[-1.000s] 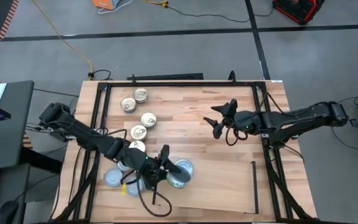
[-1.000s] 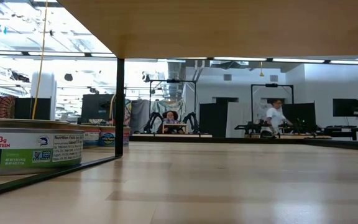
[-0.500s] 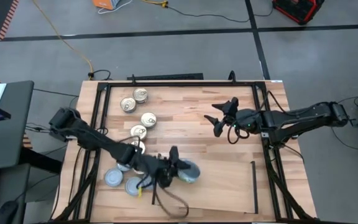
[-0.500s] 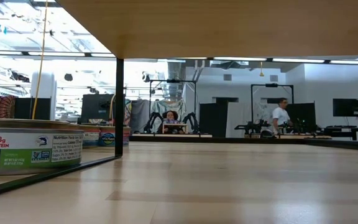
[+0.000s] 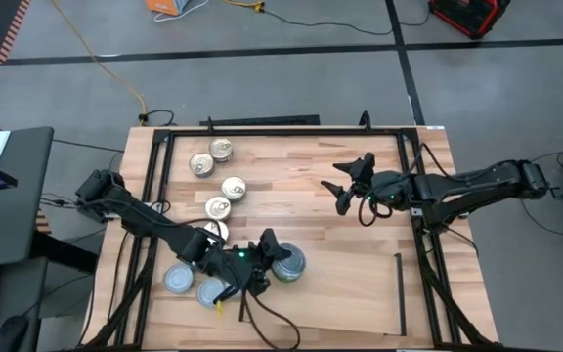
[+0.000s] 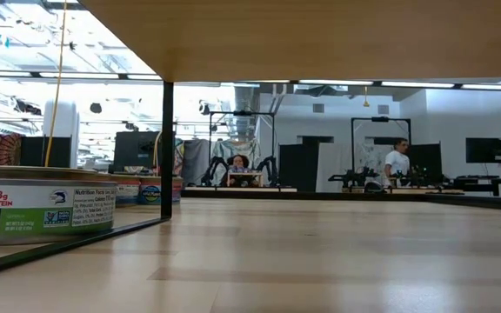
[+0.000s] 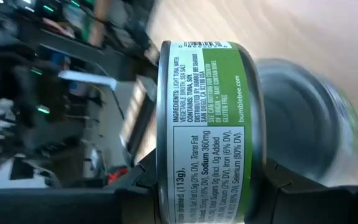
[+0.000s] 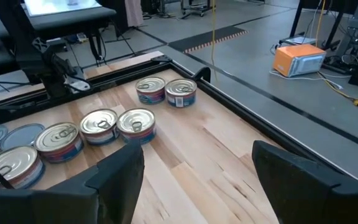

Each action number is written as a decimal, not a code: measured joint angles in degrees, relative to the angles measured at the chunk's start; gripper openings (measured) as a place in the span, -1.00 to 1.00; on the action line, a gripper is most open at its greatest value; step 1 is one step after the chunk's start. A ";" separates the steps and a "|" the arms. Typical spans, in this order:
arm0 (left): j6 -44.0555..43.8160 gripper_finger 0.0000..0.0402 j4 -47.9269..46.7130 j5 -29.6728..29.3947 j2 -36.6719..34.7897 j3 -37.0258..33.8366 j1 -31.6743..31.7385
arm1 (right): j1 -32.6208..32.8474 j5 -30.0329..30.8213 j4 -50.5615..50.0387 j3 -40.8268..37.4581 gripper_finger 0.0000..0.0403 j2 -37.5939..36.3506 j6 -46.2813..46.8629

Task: Stack canned seafood by type on shelf
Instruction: Stack the green tuna can on the top of the green tuna can on the shelf

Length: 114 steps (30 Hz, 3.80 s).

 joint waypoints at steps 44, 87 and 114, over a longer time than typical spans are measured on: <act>6.55 -0.34 -13.43 -15.04 0.07 5.19 -5.91 | 9.81 -24.54 8.57 8.95 0.60 22.59 -16.52; -3.28 -0.34 -7.85 -6.90 0.13 6.78 -9.72 | 9.03 -33.70 -1.28 9.31 0.60 12.78 -8.76; 1.12 -0.19 -8.38 12.30 0.19 6.24 -1.77 | 8.48 -28.24 -1.77 9.29 0.60 12.85 -9.60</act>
